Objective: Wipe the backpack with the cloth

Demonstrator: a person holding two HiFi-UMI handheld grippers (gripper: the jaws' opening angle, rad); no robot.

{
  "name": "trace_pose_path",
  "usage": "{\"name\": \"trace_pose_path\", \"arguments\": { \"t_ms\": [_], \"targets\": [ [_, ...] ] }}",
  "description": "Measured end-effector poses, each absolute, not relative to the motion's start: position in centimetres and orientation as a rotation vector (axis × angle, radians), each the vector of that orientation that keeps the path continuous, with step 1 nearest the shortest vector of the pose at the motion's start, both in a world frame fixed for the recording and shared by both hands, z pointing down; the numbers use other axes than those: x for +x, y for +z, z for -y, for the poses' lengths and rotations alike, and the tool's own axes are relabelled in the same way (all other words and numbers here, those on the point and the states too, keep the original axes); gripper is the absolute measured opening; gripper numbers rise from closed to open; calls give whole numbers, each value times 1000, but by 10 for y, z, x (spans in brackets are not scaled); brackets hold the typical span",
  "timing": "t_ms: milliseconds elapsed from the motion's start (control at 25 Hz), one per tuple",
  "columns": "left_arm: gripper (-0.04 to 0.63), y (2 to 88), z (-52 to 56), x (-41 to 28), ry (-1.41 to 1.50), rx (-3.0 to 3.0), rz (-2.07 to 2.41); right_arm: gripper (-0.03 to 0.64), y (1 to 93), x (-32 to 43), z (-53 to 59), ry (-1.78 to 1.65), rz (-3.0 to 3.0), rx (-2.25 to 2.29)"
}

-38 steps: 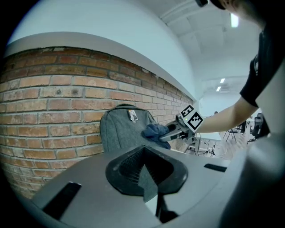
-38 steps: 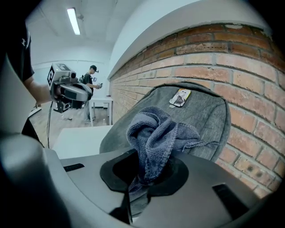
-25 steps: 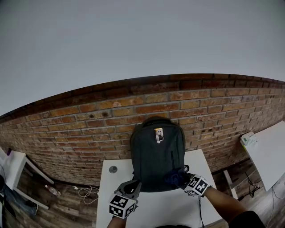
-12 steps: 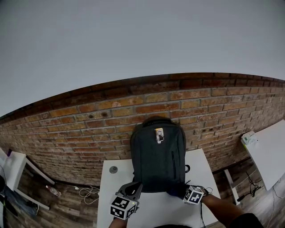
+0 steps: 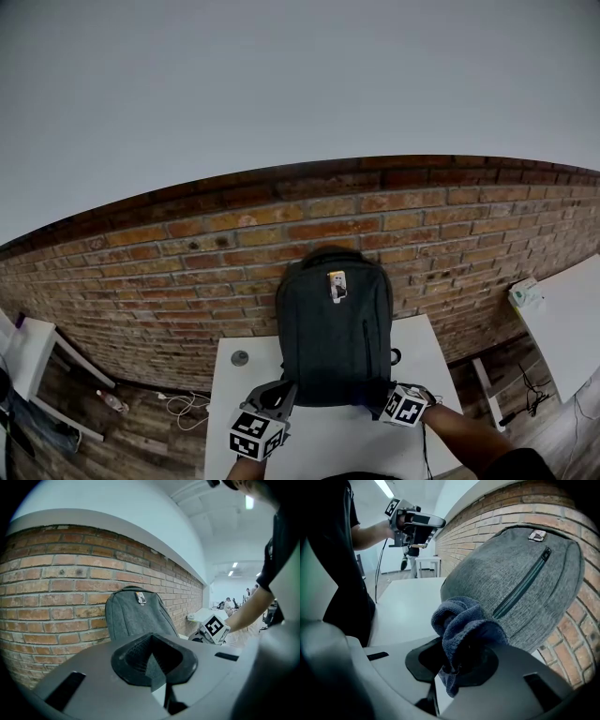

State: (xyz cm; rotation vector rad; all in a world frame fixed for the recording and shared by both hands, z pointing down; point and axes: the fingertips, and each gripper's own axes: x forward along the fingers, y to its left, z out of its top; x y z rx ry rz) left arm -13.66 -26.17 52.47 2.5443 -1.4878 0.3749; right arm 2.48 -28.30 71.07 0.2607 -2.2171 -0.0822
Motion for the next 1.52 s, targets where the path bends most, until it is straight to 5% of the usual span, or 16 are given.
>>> {"name": "trace_pose_path", "arguments": {
  "t_ms": [1000, 1520],
  "targets": [
    [-18, 524, 260, -144, 385, 2541, 1504, 52, 620, -6, 321, -170, 2354, 373],
    [-18, 529, 257, -155, 383, 2514, 1526, 54, 538, -31, 430, -299, 2337, 579]
  ]
}}
